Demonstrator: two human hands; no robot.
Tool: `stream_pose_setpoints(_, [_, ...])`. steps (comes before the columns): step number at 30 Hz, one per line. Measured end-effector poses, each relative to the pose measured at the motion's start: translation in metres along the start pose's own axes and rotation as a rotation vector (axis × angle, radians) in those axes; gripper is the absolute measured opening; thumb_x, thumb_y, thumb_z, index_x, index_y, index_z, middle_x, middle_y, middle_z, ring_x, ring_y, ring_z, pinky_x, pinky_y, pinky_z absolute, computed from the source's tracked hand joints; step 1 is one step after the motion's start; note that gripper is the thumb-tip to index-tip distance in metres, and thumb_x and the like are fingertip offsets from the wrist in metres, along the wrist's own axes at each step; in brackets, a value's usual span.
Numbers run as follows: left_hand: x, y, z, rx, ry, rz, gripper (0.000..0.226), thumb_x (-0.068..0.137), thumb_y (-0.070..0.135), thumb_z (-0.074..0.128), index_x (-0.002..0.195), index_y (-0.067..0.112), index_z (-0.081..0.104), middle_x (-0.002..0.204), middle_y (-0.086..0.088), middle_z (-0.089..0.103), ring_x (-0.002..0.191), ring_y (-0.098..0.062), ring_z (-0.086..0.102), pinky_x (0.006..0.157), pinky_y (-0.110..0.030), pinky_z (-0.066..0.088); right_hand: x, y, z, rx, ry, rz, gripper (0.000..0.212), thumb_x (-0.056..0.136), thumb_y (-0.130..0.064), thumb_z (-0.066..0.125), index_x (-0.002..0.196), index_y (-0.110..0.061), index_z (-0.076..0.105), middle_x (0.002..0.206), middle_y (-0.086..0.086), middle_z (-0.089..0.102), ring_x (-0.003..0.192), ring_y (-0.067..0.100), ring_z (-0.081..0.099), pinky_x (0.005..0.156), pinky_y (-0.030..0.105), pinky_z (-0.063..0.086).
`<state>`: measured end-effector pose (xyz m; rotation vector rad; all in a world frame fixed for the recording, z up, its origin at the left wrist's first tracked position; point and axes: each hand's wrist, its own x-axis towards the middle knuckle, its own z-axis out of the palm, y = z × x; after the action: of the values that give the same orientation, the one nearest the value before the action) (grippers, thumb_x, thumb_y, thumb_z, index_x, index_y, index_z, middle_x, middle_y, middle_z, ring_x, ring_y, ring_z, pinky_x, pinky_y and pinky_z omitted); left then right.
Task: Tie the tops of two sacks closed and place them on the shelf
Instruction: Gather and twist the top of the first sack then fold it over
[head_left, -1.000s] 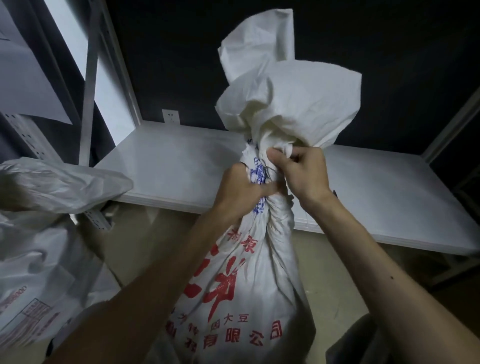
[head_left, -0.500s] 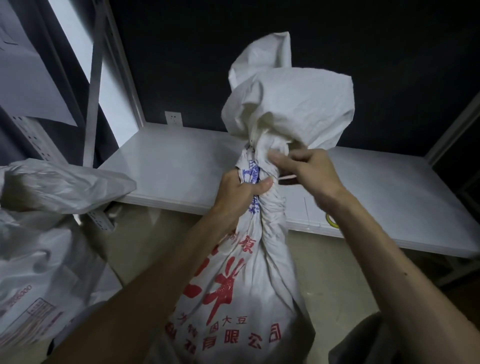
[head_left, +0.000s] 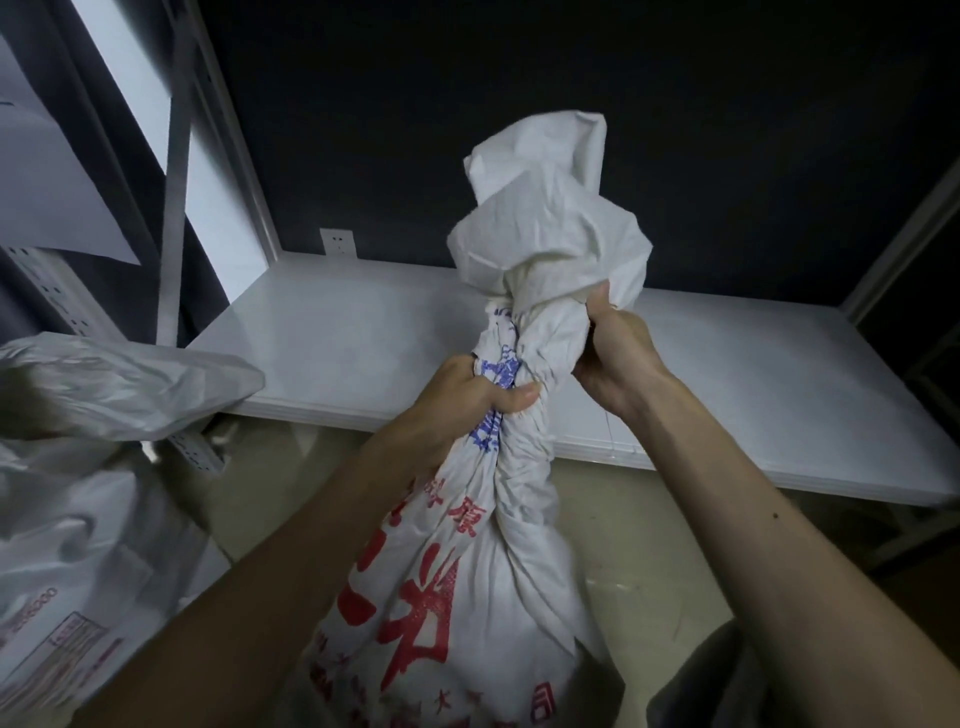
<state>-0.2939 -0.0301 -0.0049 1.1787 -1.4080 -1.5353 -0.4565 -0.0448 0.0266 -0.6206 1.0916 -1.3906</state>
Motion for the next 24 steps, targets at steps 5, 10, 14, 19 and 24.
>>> stream_pose_setpoints(5, [-0.002, 0.001, -0.009, 0.006, -0.081, -0.094, 0.017, 0.081, -0.001, 0.074, 0.090, 0.013, 0.073, 0.087, 0.004, 0.078, 0.081, -0.011, 0.073, 0.071, -0.022, 0.056, 0.023, 0.017, -0.004, 0.090, 0.133, 0.069, 0.030, 0.102, -0.020, 0.048, 0.120, 0.001, 0.059, 0.116, 0.017, 0.068, 0.103, 0.028, 0.067, 0.091, 0.043, 0.055])
stream_pose_setpoints(10, [-0.006, 0.003, -0.014, -0.005, -0.140, -0.186, 0.015, 0.081, -0.003, 0.073, 0.091, 0.008, 0.073, 0.085, -0.001, 0.078, 0.078, -0.015, 0.074, 0.067, -0.023, 0.056, 0.027, 0.026, -0.015, 0.124, 0.161, 0.110, 0.030, 0.097, -0.008, 0.052, 0.124, 0.004, 0.059, 0.127, 0.021, 0.062, 0.118, 0.033, 0.061, 0.100, 0.048, 0.049])
stream_pose_setpoints(14, [-0.005, 0.004, -0.016, 0.000, -0.121, -0.227, 0.015, 0.081, -0.004, 0.073, 0.093, 0.006, 0.074, 0.084, -0.003, 0.077, 0.077, -0.018, 0.074, 0.069, -0.025, 0.057, 0.024, 0.021, -0.014, -0.009, 0.176, 0.027, 0.029, 0.098, -0.009, 0.047, 0.121, 0.003, 0.061, 0.117, 0.018, 0.068, 0.111, 0.030, 0.064, 0.089, 0.040, 0.057])
stream_pose_setpoints(19, [0.001, 0.000, -0.026, 0.098, 0.088, -0.193, 0.023, 0.078, 0.003, 0.079, 0.099, 0.006, 0.072, 0.096, -0.004, 0.076, 0.093, -0.023, 0.071, 0.088, -0.033, 0.055, 0.016, 0.022, -0.012, -0.154, 0.083, 0.139, 0.040, 0.104, -0.033, 0.040, 0.096, 0.004, 0.055, 0.082, 0.016, 0.062, 0.079, 0.030, 0.065, 0.075, 0.042, 0.058])
stream_pose_setpoints(24, [0.004, -0.003, -0.022, 0.230, 0.113, -0.146, 0.027, 0.078, 0.007, 0.079, 0.103, 0.000, 0.071, 0.102, -0.009, 0.075, 0.097, -0.025, 0.070, 0.096, -0.041, 0.053, 0.007, 0.014, -0.006, -0.157, 0.248, -0.014, 0.036, 0.095, -0.030, 0.052, 0.124, -0.008, 0.049, 0.125, 0.014, 0.054, 0.111, 0.030, 0.059, 0.092, 0.041, 0.053])
